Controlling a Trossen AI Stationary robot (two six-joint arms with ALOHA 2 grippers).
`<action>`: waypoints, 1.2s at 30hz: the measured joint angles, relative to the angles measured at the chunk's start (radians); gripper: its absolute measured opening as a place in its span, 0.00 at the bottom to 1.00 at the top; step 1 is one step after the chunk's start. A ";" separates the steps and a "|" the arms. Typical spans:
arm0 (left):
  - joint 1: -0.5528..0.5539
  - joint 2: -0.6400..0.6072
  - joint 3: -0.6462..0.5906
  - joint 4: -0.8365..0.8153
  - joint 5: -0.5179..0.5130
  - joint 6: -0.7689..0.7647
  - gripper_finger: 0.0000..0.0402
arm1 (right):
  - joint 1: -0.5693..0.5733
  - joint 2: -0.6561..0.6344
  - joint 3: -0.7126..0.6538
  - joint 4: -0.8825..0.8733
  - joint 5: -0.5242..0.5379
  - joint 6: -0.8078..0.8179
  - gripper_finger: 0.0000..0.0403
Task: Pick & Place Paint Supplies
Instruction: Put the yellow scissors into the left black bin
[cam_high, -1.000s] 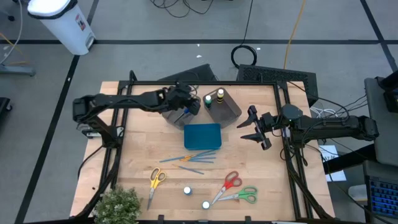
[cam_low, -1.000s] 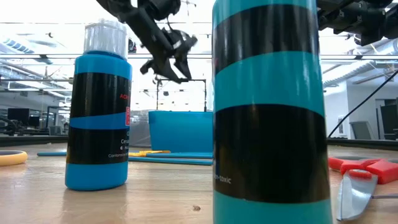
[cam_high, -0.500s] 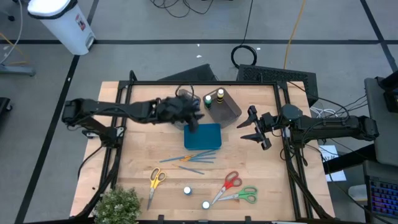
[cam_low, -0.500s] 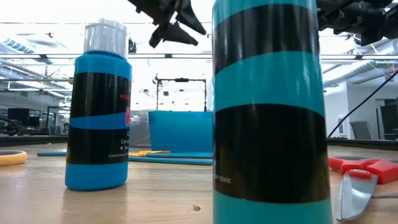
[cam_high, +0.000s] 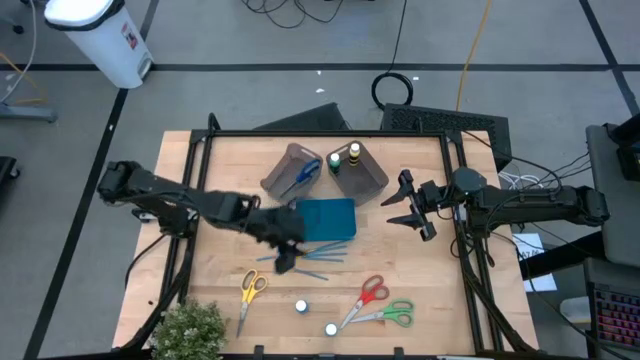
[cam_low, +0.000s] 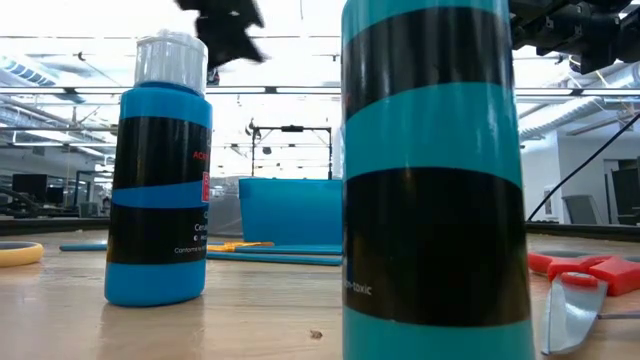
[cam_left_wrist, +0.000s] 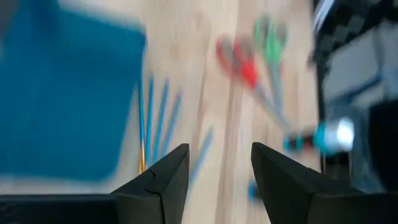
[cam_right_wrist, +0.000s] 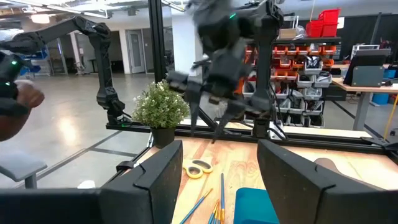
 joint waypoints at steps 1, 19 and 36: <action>-0.025 0.000 0.000 -0.048 -0.012 -0.030 0.45 | 0.000 0.000 0.000 0.000 0.000 0.000 0.49; -0.326 0.024 -0.154 -0.401 -0.150 -0.826 0.45 | 0.000 0.000 0.000 0.016 0.003 0.000 0.49; -0.400 0.020 -0.482 -0.083 -0.062 -0.976 0.45 | 0.000 0.000 0.000 0.039 0.006 -0.031 0.49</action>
